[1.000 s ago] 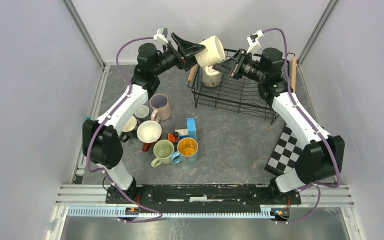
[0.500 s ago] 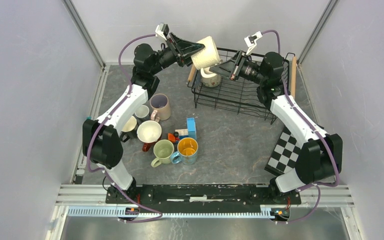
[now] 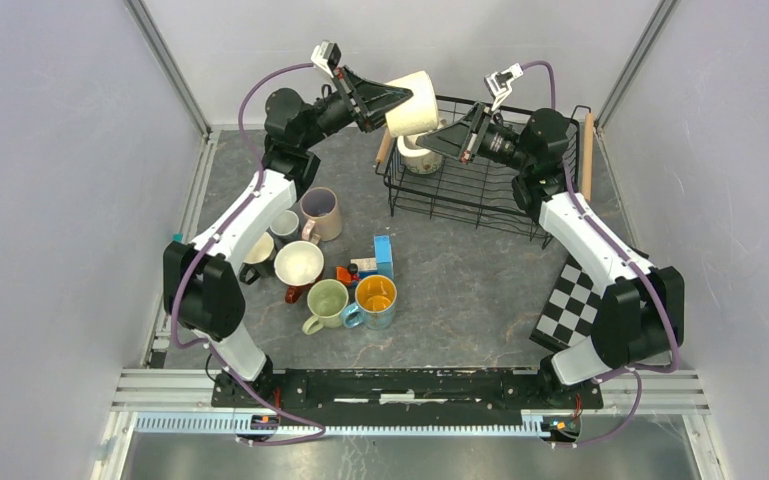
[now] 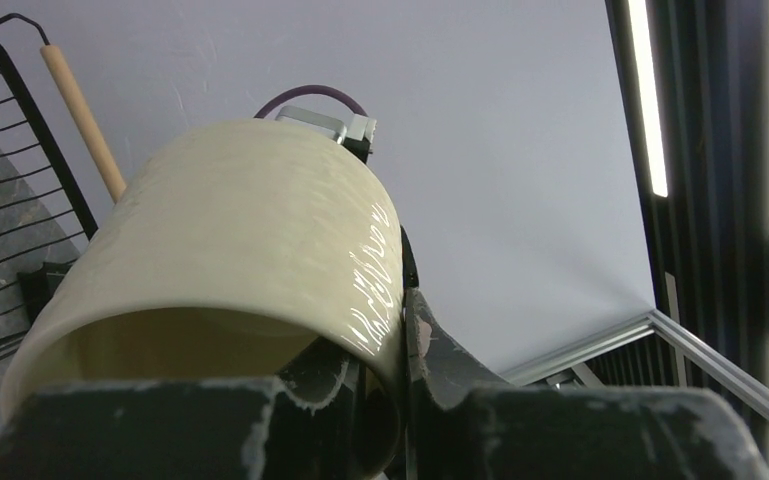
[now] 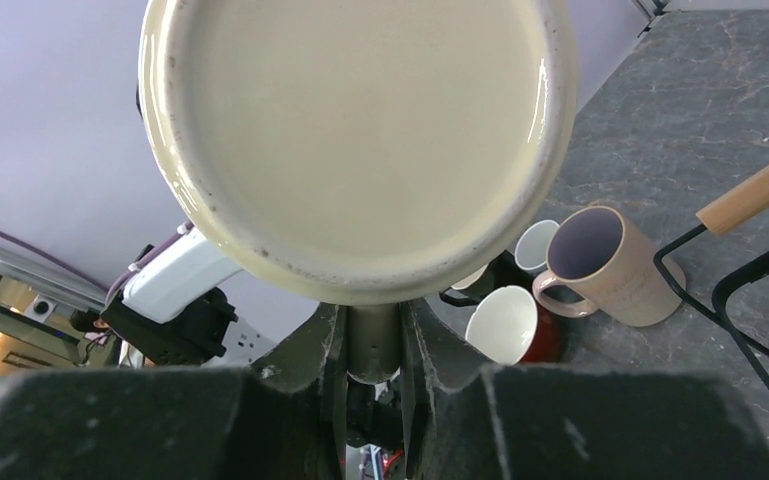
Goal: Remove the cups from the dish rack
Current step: Place the cup at the center of the board.
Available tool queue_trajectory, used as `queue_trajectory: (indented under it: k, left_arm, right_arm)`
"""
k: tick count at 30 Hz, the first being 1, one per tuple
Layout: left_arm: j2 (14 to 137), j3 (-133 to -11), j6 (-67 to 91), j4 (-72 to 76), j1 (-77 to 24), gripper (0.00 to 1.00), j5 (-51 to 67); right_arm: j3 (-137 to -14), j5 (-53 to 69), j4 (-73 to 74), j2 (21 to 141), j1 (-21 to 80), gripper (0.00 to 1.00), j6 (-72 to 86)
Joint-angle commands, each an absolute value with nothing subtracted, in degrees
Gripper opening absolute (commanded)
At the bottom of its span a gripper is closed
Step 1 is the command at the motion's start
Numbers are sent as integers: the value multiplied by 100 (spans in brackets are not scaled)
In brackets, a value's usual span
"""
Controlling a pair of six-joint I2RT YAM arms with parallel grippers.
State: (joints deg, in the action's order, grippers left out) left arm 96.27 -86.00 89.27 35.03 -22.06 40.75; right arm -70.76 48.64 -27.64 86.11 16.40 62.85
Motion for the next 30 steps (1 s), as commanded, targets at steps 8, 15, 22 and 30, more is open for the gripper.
queue_trajectory:
  k: [8, 15, 22, 30]
  left_arm:
    - [9258, -9531, 8113, 2495, -2128, 2, 4080]
    - [9275, -10111, 6805, 672, -2346, 2, 4074]
    - [9315, -10509, 5165, -1492, -3041, 2, 3519]
    - [9414, -10610, 3590, -3363, -3994, 2, 2594]
  right_arm:
    - [-7738, 3353, -237, 7709, 1511, 78, 3772]
    - [-8179, 1342, 1710, 6896, 1473, 97, 2558]
    - [-8913, 810, 2482, 7046, 1360, 98, 2197]
    - [-9404, 1103, 2830, 7561, 399, 98, 2209]
